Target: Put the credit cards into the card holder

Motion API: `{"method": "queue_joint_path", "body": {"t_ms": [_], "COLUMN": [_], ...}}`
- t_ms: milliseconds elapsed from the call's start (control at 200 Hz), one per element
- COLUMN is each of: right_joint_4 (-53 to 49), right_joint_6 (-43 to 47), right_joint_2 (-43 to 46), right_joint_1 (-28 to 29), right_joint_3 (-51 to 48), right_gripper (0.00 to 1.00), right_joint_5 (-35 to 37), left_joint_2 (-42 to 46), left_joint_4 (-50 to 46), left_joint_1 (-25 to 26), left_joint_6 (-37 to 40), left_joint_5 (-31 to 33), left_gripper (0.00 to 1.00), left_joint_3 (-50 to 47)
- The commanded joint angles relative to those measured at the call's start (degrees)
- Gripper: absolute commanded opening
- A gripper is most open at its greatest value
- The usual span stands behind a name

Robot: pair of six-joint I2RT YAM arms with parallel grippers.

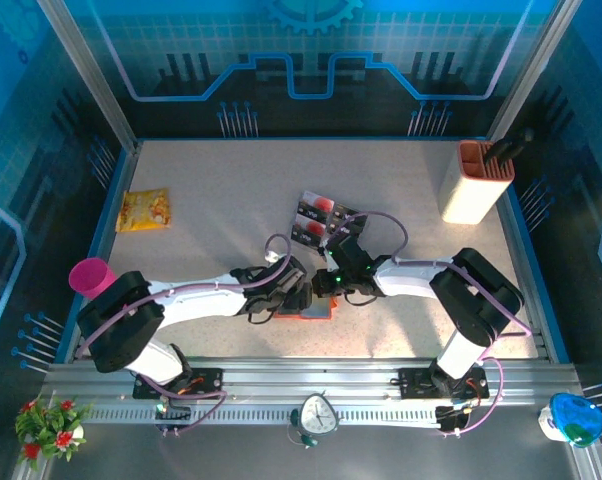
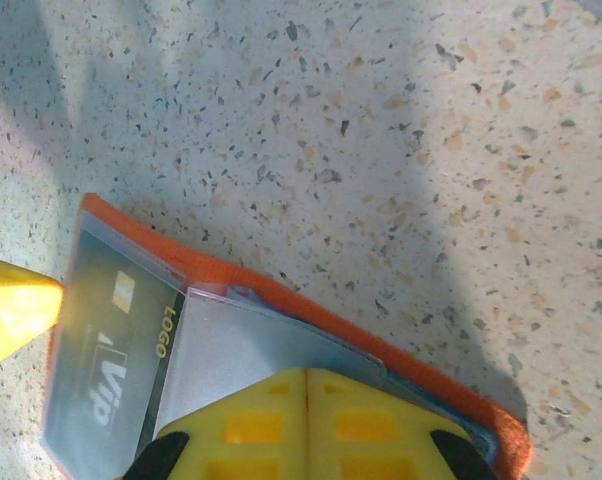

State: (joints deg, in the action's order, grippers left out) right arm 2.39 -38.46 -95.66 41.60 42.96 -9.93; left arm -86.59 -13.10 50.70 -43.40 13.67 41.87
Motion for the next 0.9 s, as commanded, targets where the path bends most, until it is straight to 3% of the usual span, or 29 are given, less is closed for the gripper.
{"method": "queue_joint_path", "body": {"t_ms": [0, 300, 415, 505, 895], "right_joint_4": [-0.31, -0.69, -1.51, -1.77, -0.65], "right_joint_6": [-1.07, -1.77, -2.22, -2.58, -3.43], "right_joint_2": [-1.06, 2.42, 5.32, 6.47, 3.57], "right_joint_1": [0.4, 0.27, -0.07, -0.21, -0.19], "right_joint_3": [-1.03, -1.42, -2.14, -2.7, -2.71], "right_gripper": [0.0, 0.0, 0.19, 0.28, 0.38], "right_joint_5": [-0.85, -0.49, 0.78, 1.3, 0.56], "left_joint_2": [-1.54, -3.45, -3.84, -3.98, -3.85], "left_joint_4": [1.45, 2.29, 2.46, 2.6, 2.95], "left_joint_1": [0.28, 0.32, 0.28, 0.28, 0.29], "left_joint_6": [0.59, 0.16, 0.06, -0.02, -0.11], "left_joint_5": [-0.59, -0.01, -0.07, 0.01, 0.07], "left_gripper": [0.8, 0.75, 0.73, 0.72, 0.7], "left_joint_3": [-1.51, -2.91, -3.1, -3.19, -3.81]}}
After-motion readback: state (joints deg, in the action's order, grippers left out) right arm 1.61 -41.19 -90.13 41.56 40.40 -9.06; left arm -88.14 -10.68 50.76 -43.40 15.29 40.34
